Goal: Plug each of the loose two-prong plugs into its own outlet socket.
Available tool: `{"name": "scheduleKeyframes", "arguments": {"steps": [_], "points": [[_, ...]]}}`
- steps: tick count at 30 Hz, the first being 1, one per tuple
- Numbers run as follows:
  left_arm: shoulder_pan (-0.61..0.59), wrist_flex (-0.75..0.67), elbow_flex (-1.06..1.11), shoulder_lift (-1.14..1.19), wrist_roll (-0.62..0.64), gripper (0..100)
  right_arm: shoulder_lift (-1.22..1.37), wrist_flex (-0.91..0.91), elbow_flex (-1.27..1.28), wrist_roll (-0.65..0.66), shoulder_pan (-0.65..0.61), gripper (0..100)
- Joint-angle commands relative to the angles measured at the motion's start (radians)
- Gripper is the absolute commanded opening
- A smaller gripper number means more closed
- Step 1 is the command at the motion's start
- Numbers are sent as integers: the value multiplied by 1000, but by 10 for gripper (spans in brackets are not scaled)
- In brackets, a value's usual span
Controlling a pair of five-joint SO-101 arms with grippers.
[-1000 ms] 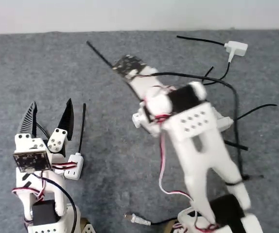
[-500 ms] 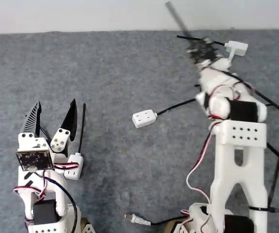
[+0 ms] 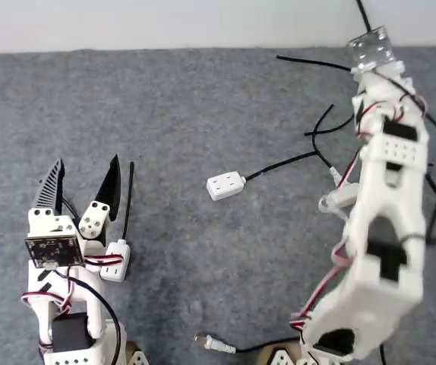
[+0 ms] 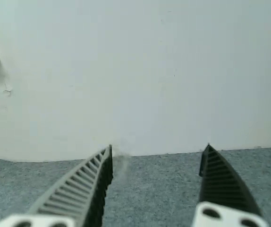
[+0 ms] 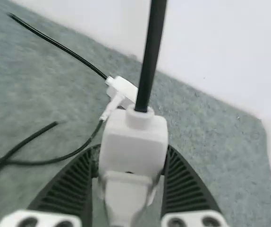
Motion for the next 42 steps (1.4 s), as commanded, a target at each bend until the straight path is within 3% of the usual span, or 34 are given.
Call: {"name": "scheduleKeyframes", "arguments": {"steps": [1,6,10,12,16,25,27,34,42], "points": [[18,-32,-5,-9,-11,297,392,85,-605,8,30,8],[72,-66,39,-9,-69,297,834,239,-1235,12,30,53],[74,-98,58,-9,-77,297,1030,575,-1593,14,-7,334],[77,-97,58,-9,-77,297,989,713,-1571,9,-22,373],[77,-97,59,-9,-77,297,892,881,-1570,-48,-33,307],[77,-97,59,-9,-81,297,639,1362,-1565,-103,-185,329],[77,-97,59,-9,-81,297,618,1356,-1548,-178,-191,329],[78,-97,59,-8,-78,297,555,1357,-1485,-198,-249,329],[80,-97,54,-8,-77,297,199,1357,-1191,-275,-363,329]]}}
